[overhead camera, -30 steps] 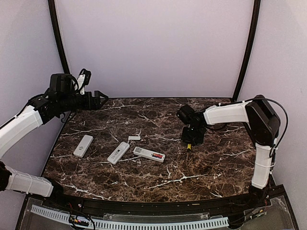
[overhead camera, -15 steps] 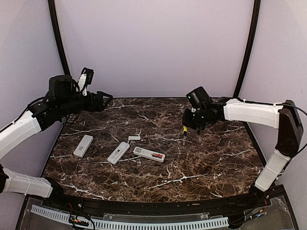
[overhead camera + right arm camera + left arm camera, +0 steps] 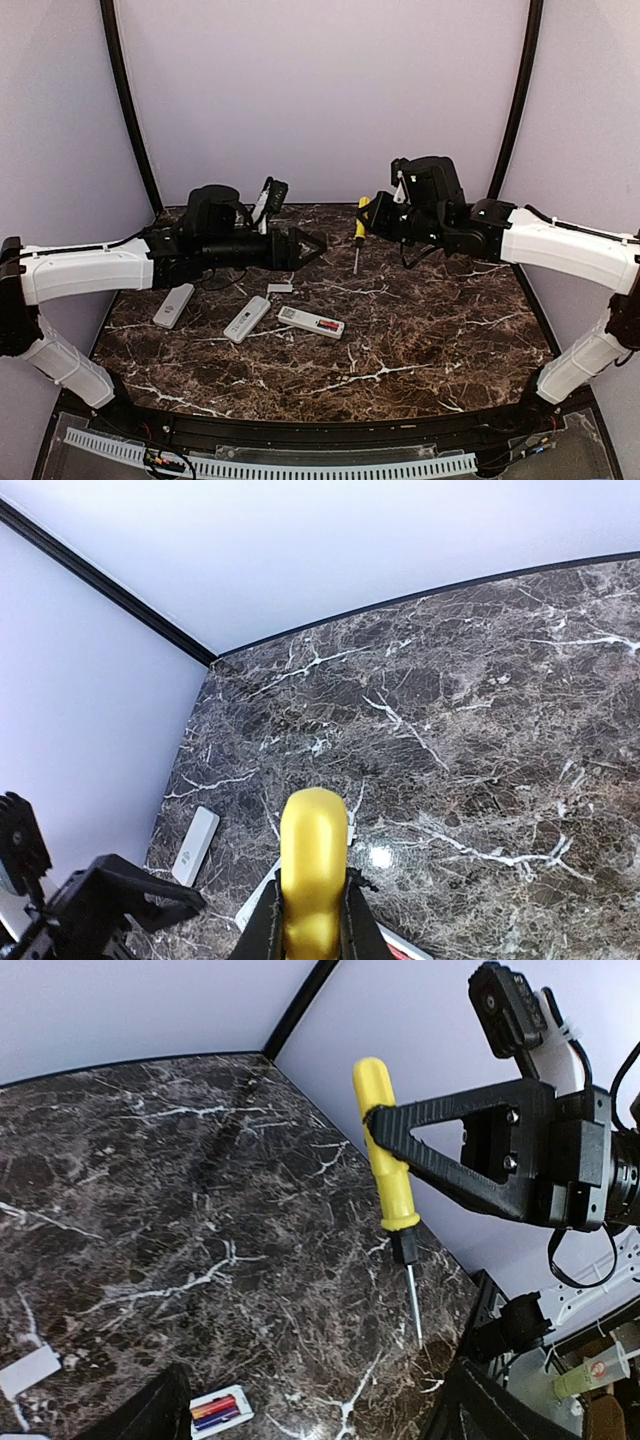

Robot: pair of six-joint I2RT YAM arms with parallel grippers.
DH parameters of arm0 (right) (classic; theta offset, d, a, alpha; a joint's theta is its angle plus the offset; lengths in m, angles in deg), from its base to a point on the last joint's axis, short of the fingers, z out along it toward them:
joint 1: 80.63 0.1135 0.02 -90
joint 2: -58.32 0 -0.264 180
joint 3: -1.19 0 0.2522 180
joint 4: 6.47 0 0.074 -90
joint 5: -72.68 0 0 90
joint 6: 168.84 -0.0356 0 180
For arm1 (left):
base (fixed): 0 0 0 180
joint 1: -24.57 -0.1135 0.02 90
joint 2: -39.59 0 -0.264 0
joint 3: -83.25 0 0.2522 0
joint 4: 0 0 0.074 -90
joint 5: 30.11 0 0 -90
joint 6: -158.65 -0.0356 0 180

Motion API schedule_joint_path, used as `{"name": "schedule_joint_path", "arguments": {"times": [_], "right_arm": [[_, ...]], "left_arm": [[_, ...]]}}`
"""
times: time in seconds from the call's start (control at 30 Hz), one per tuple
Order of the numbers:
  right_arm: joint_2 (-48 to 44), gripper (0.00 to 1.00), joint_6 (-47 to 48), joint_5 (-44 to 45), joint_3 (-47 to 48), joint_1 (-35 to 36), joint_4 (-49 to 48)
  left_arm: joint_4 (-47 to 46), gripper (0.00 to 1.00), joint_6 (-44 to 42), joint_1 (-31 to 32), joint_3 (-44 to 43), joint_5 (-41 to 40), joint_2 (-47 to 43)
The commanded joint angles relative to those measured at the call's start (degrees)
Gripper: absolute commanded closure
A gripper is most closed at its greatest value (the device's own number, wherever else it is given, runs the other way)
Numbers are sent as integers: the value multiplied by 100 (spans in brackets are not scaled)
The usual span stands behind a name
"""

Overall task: Unload the batteries from the remote control
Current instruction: Pick up the screwdriver from the center of the board, then pass from the right arm to the left

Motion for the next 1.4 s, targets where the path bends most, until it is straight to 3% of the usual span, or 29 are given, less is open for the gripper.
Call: {"name": "schedule_joint_path", "arguments": {"times": [0.0, 0.27, 0.57, 1.03, 1.27, 1.3, 1.37], "right_arm": [[-63, 100, 18, 469, 178, 179, -239], [-36, 100, 28, 635, 206, 356, -357], [-58, 100, 97, 701, 190, 445, -414], [-41, 100, 165, 803, 191, 474, -454], [-84, 100, 205, 867, 145, 476, -433], [-94, 99, 246, 873, 144, 479, -419], [-163, 77, 357, 928, 125, 479, -390]], "left_arm": [[-540, 13, 517, 280, -303, 385, 217], [-582, 14, 810, 456, -631, 611, 770], [-551, 46, 1065, 557, -871, 777, 1157], [-475, 76, 1210, 573, -1130, 1032, 1517], [-433, 99, 1198, 576, -1156, 1002, 1539], [-415, 100, 1193, 577, -1161, 997, 1532], [-376, 100, 1165, 571, -1176, 984, 1513]]}}
